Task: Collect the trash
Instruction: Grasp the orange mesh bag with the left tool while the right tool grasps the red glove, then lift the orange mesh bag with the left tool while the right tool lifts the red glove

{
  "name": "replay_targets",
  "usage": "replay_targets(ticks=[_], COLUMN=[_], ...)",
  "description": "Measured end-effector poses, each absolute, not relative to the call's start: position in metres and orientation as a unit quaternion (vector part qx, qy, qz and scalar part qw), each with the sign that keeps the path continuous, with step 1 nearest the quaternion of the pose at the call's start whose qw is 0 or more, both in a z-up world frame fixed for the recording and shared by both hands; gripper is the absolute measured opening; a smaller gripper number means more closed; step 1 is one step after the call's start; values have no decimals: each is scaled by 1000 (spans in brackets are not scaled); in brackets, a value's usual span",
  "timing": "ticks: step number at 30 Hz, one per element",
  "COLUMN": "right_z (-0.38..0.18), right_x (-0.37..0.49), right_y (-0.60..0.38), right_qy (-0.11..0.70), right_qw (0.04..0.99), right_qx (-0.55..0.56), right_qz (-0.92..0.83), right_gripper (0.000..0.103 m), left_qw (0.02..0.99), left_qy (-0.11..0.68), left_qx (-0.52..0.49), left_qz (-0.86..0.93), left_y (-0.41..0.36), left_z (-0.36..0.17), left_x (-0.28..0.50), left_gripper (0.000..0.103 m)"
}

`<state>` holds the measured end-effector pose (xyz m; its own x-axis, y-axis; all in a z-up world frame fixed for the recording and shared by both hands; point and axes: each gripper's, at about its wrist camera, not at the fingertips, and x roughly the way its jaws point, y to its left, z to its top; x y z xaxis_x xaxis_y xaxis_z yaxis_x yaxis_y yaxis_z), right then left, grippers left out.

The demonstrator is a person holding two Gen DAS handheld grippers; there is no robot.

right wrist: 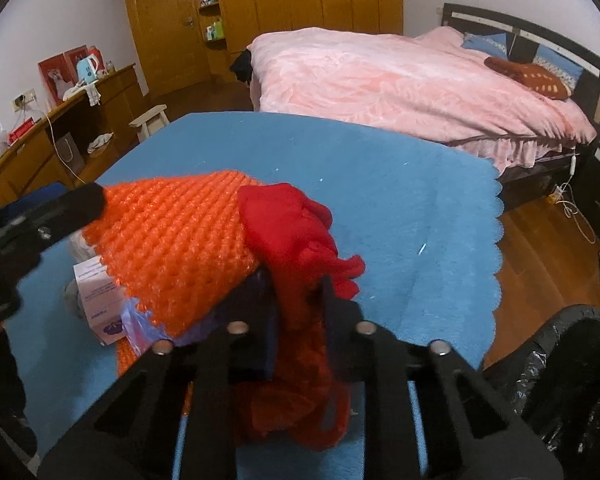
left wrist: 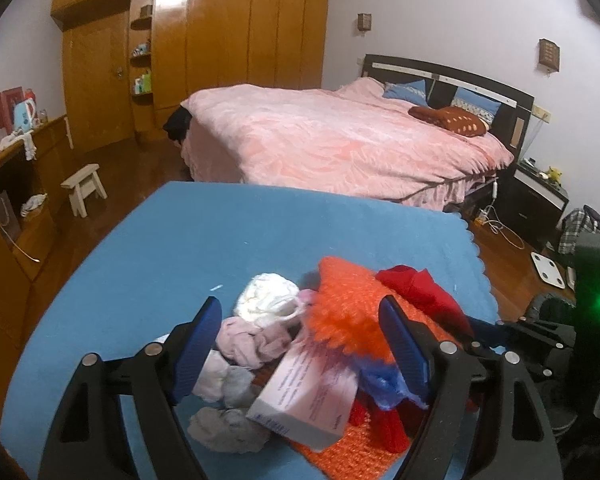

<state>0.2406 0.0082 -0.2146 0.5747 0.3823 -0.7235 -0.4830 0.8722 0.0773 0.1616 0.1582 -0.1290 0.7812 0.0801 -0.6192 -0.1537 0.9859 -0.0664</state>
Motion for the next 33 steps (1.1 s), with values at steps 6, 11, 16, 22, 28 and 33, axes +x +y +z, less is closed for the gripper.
replay_targets(ticks=[6, 11, 16, 22, 28, 33], right_z=[-206, -196, -179, -152, -144, -167], right_x=[241, 238, 238, 234, 235, 233], right_y=[1, -4, -6, -11, -16, -15], right_qy=[386, 377, 361, 334, 330, 349], right_qw=[889, 893, 899, 908, 911, 906], right_qx=[-54, -43, -40, -28, -28, -33], right_qz=[241, 242, 244, 251, 247, 236], right_gripper=[12, 12, 12, 6, 8, 35], left_qw=[930, 927, 936, 947, 951, 945], left_qy=[358, 363, 342, 310, 299, 318], left_qx=[-77, -88, -84, -86, -81, -76], left_qz=[17, -4, -7, -9, -1, 8], left_y=[153, 147, 140, 138, 138, 141], left_z=[-143, -147, -137, -113, -102, -119], left_x=[176, 178, 172, 161, 154, 153], left_gripper=[49, 22, 14, 13, 13, 13])
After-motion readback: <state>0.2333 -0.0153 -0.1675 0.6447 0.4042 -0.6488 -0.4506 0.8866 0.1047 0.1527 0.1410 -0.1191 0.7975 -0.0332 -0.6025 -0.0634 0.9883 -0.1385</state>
